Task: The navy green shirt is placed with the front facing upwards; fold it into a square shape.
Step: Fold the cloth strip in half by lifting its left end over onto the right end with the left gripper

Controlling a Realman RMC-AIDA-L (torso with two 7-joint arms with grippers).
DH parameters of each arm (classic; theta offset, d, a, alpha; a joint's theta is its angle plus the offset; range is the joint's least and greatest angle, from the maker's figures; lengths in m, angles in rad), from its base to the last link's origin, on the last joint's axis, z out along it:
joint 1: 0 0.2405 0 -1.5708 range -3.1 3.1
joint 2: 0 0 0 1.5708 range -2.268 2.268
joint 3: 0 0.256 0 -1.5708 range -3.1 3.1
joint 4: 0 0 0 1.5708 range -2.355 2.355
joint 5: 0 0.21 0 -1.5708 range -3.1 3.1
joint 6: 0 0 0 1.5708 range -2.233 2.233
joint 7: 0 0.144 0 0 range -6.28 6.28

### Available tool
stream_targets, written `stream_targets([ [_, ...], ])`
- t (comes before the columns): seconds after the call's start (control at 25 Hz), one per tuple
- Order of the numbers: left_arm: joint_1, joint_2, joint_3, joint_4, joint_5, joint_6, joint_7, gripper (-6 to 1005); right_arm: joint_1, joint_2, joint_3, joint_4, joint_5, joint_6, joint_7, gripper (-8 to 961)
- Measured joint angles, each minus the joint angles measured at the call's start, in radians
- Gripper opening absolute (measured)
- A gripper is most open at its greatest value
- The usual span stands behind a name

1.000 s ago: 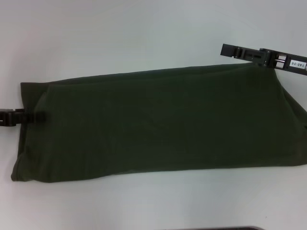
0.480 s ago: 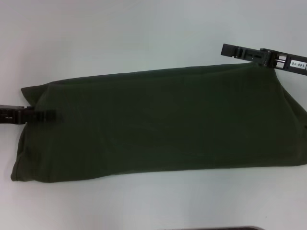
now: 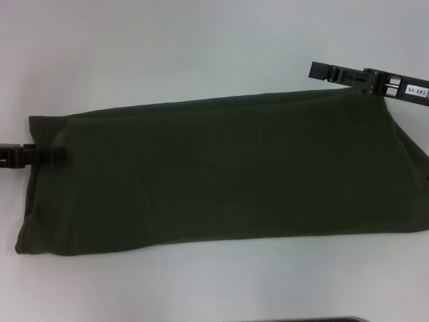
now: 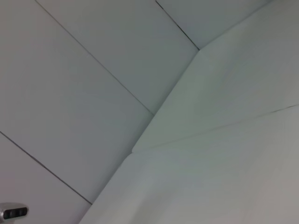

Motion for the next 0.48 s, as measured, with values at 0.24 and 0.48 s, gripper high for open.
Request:
stream_targets([
  [0.24,-0.005,0.002,-0.006,0.001,-0.002,-0.026,0.000,768,-0.004,0.001,0.000,0.000,0.007,-0.003,0.000,766],
  [0.48,-0.009,0.004,-0.004,0.001,-0.002,-0.033,-0.001,769,-0.006,0.002,0.000,0.000,0.008,-0.007,0.001,766],
])
